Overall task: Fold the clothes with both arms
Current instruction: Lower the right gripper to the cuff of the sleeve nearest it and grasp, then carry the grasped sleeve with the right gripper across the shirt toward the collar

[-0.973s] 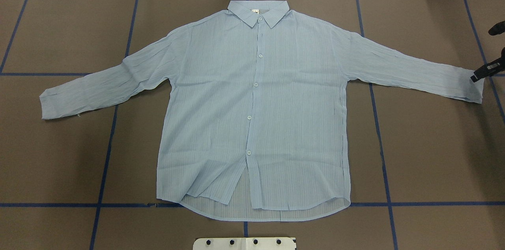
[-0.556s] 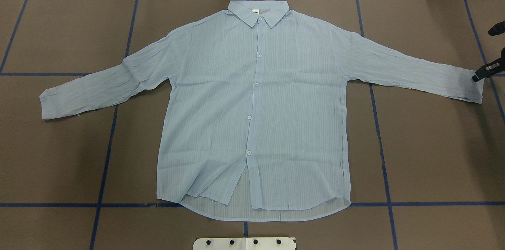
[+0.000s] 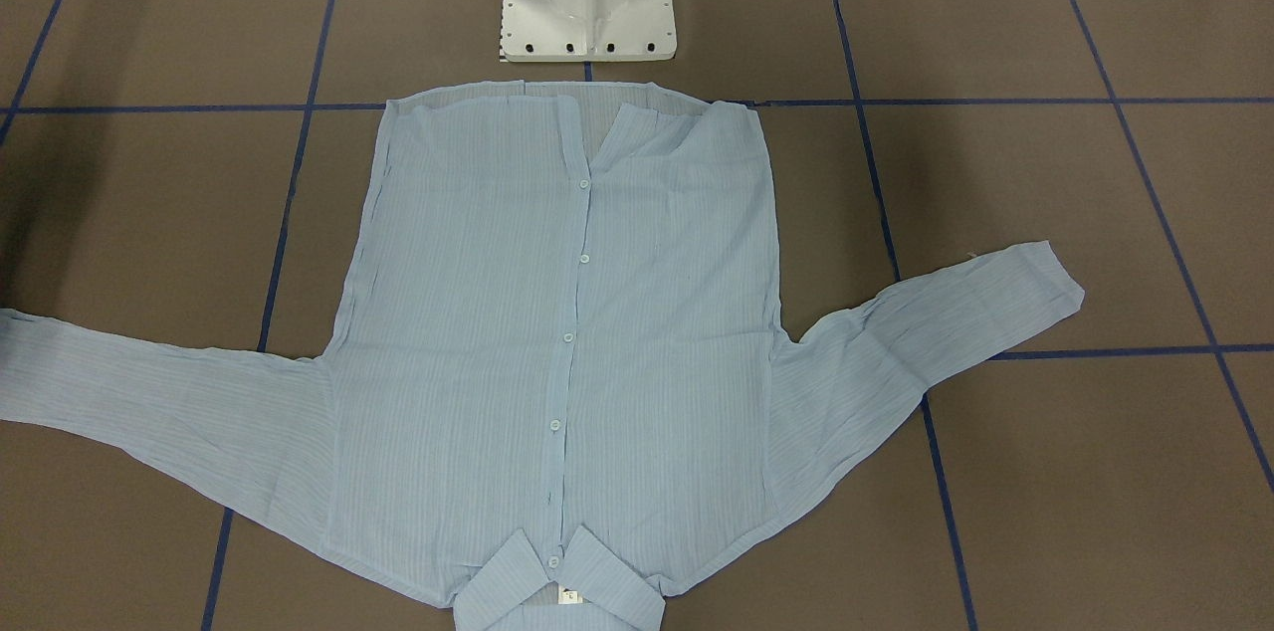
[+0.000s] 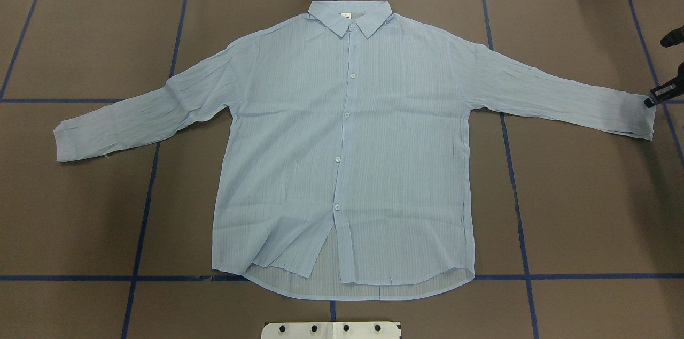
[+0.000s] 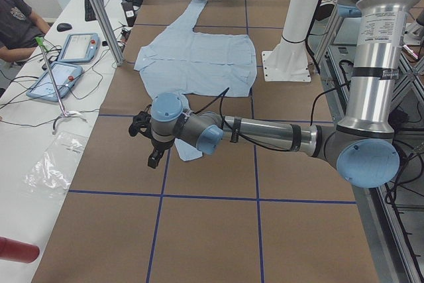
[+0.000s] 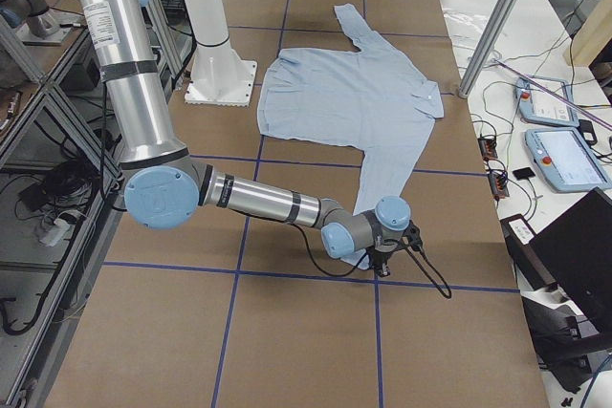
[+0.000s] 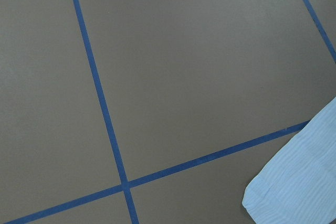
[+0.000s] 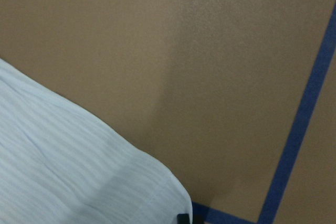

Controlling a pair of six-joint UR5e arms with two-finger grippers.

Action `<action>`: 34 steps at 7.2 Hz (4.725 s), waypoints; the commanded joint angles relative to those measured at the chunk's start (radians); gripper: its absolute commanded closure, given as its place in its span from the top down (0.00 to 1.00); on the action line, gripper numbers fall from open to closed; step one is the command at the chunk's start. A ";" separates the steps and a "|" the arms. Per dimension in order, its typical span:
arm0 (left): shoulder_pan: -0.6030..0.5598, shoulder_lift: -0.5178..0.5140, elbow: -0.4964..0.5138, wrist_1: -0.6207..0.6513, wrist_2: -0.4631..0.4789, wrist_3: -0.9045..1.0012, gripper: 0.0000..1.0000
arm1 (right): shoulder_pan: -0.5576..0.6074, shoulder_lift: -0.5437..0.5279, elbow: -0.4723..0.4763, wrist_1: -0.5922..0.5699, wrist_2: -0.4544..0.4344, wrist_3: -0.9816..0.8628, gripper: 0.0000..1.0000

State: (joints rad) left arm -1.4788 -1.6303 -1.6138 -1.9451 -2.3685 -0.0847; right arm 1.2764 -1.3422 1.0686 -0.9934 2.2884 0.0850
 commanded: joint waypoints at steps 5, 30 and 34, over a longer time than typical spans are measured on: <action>0.000 0.000 0.006 0.002 0.002 -0.003 1.00 | 0.054 -0.052 0.221 0.002 0.121 0.114 0.00; -0.009 -0.002 0.129 -0.100 0.009 -0.003 1.00 | -0.571 0.928 -0.145 -0.081 -0.385 0.977 0.31; -0.011 -0.005 0.135 -0.100 0.009 -0.010 1.00 | -0.600 0.930 -0.162 -0.014 -0.489 0.983 1.00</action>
State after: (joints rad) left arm -1.4893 -1.6347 -1.4813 -2.0448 -2.3593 -0.0893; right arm 0.6787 -0.4132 0.9110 -1.0166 1.8173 1.0640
